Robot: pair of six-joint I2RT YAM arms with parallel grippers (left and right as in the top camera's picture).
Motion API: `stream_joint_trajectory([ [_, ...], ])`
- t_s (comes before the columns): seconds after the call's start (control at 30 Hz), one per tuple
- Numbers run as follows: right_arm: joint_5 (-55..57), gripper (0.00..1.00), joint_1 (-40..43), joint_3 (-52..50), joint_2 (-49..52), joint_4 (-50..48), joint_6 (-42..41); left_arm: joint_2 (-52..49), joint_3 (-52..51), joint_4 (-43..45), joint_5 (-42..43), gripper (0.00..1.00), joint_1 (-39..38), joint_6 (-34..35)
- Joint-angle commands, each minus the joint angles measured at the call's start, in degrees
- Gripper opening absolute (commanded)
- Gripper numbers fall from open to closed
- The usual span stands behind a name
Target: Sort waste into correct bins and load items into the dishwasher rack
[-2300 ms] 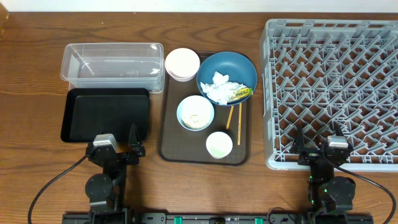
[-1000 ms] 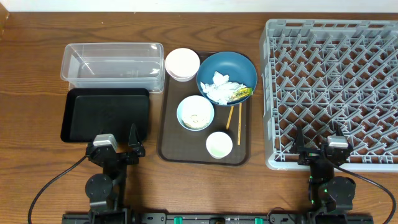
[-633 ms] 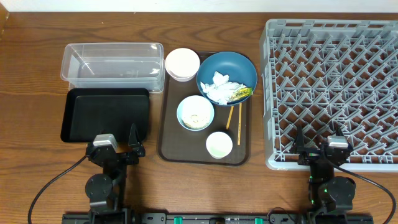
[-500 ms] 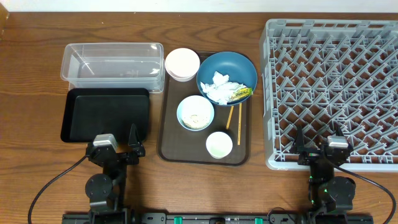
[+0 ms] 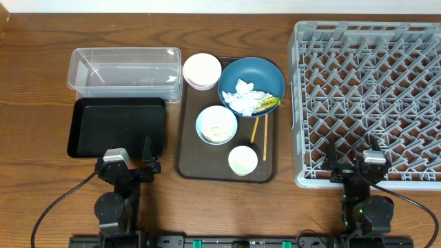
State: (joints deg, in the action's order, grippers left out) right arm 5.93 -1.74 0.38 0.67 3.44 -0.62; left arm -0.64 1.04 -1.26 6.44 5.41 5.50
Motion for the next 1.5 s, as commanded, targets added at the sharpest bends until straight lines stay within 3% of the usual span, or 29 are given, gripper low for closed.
stream_joint_trajectory([
  [0.0,-0.2,0.99,0.2,-0.1,-0.3,0.2,-0.4,0.3,-0.8,-2.2,0.4,0.91,-0.1,-1.0],
  [0.7,-1.5,0.99,0.2,-0.1,-0.3,-5.3,-0.6,0.3,-0.8,-2.1,0.4,0.91,-0.1,-0.9],
  [0.97,-7.8,0.99,0.2,0.0,-0.3,-9.1,-0.4,0.3,-0.3,-2.1,0.9,0.91,-0.1,-0.1],
  [1.27,-9.4,0.99,0.2,5.1,1.9,-9.9,3.7,-2.4,6.8,0.7,4.3,0.91,-0.1,2.5],
  [1.47,-12.1,0.99,0.2,13.5,11.6,-8.6,6.5,-13.7,17.3,0.7,4.8,0.91,-0.1,2.4],
])
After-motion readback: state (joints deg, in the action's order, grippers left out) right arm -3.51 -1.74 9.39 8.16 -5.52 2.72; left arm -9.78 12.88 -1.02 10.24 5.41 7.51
